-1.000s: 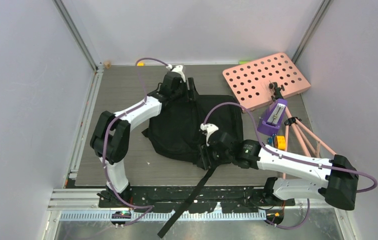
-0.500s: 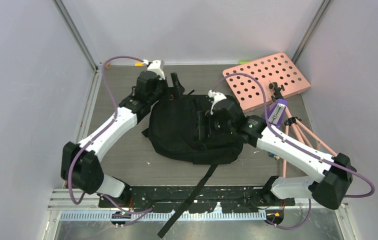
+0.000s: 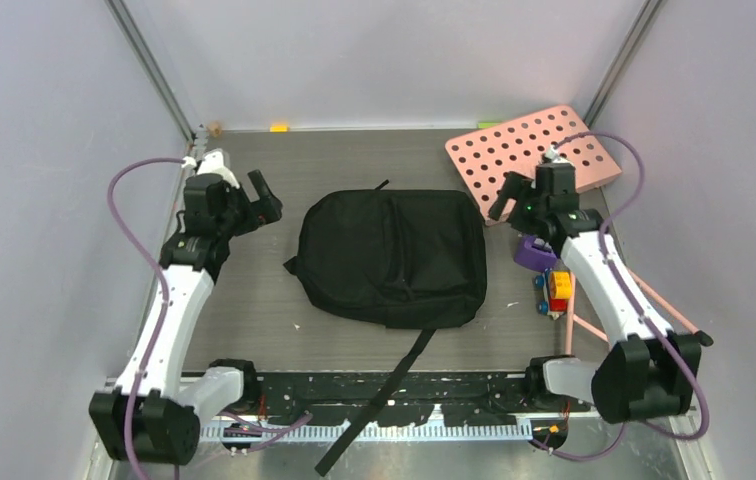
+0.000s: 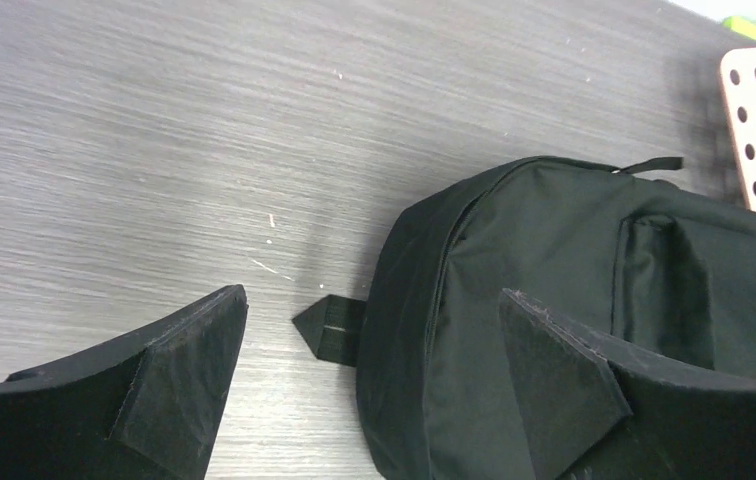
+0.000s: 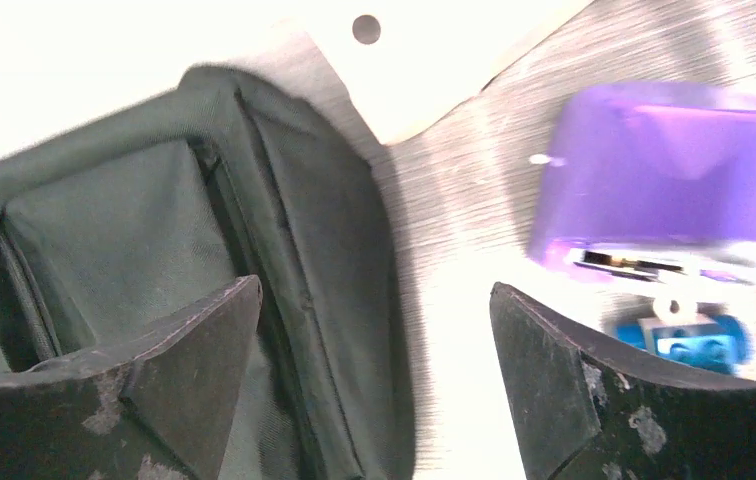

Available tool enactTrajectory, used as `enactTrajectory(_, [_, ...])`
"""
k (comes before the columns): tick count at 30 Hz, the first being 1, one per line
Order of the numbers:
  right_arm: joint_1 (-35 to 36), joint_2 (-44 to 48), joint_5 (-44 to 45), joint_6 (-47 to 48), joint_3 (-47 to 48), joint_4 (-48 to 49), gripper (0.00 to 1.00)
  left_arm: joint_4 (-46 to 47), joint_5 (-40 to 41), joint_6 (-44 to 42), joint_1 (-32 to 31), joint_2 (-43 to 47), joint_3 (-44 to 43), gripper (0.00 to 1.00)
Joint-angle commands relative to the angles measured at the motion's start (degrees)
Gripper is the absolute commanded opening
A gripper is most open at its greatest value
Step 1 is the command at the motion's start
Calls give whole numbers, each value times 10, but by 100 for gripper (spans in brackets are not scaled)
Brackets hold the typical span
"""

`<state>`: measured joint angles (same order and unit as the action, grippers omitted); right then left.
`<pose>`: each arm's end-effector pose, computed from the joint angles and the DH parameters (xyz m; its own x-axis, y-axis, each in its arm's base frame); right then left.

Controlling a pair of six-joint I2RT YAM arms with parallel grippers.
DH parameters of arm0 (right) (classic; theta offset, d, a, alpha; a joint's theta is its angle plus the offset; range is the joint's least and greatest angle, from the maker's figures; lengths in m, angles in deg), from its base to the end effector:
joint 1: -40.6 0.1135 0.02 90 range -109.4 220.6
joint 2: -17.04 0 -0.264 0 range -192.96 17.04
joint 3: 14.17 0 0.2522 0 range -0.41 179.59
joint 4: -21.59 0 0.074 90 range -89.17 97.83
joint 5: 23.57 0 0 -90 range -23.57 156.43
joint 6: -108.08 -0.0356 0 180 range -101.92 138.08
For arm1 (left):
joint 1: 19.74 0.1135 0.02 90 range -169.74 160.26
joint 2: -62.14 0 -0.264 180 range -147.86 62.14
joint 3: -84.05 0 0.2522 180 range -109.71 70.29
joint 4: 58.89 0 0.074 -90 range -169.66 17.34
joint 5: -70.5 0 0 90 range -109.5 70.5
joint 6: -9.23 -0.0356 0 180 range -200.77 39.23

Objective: Pack the student bag
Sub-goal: Reset both arms

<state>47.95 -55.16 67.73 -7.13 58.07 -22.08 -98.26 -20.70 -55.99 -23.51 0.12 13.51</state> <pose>0.2687 0.0338 0.2894 -0.6667 0.3434 -0.6615 0.1905 0.9366 0.2941 0.2391 -0.0165 0.3278 -0.4996 -0.3870 -0.7750 -0.1385 0.9188 -0.3696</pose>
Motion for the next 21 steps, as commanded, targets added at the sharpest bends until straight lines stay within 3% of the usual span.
enactTrajectory(1, [-23, 119, 68, 38, -19, 33, 91, -11, 47, -34, -1, 103, -2, 100])
enactTrajectory(8, [-25, 272, 125, 76, -106, 171, 92, -27, 77, -78, -1, 189, -14, 100])
enactTrajectory(21, [-25, 305, 127, 84, -129, 187, 92, -18, 69, -86, -1, 225, 0, 100])
